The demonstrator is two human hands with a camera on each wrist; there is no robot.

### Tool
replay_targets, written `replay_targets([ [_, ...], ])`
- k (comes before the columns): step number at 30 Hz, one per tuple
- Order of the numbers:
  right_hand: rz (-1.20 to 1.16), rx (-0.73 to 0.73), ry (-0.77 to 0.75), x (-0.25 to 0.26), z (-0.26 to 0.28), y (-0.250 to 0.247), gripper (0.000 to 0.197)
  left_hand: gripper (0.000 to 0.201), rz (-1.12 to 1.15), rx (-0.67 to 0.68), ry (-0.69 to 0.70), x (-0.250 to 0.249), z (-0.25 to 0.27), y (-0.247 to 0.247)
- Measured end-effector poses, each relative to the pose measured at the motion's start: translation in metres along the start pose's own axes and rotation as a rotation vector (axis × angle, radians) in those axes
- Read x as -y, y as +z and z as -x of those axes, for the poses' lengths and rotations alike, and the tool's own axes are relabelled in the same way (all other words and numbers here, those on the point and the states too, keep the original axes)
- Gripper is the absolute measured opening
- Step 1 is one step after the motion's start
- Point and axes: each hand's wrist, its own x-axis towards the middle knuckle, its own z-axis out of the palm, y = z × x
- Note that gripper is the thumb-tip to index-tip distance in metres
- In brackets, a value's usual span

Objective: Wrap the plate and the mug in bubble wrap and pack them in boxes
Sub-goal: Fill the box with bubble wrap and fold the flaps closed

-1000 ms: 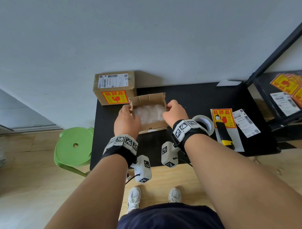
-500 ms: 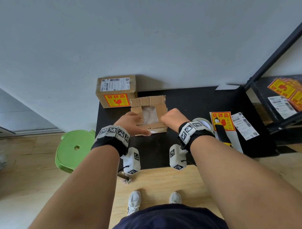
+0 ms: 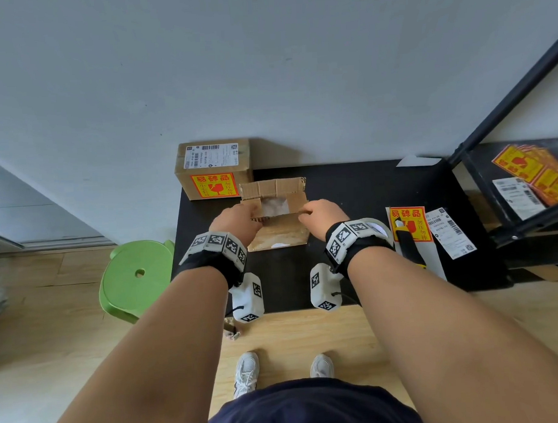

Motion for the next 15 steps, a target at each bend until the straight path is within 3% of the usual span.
replay_targets([
  [6, 0.218, -0.112, 0.001, 0.004, -0.006, 0.001, 0.032, 0.048, -0.121, -0.196, -0.004, -0.008, -0.004, 0.009],
  [10, 0.253, -0.137, 0.029, 0.004, -0.014, 0.013, 0.049, 0.072, -0.134, -0.315, 0.032, -0.007, -0.012, 0.019],
  [13, 0.28, -0.241, 0.011, 0.003, -0.024, 0.012, 0.078, 0.099, -0.201, -0.327, 0.051, -0.004, -0.02, 0.015],
  [15, 0.349, -0.236, -0.021, 0.002, -0.03, 0.007, 0.1, 0.105, -0.246, -0.286, 0.062, -0.004, -0.024, 0.012],
])
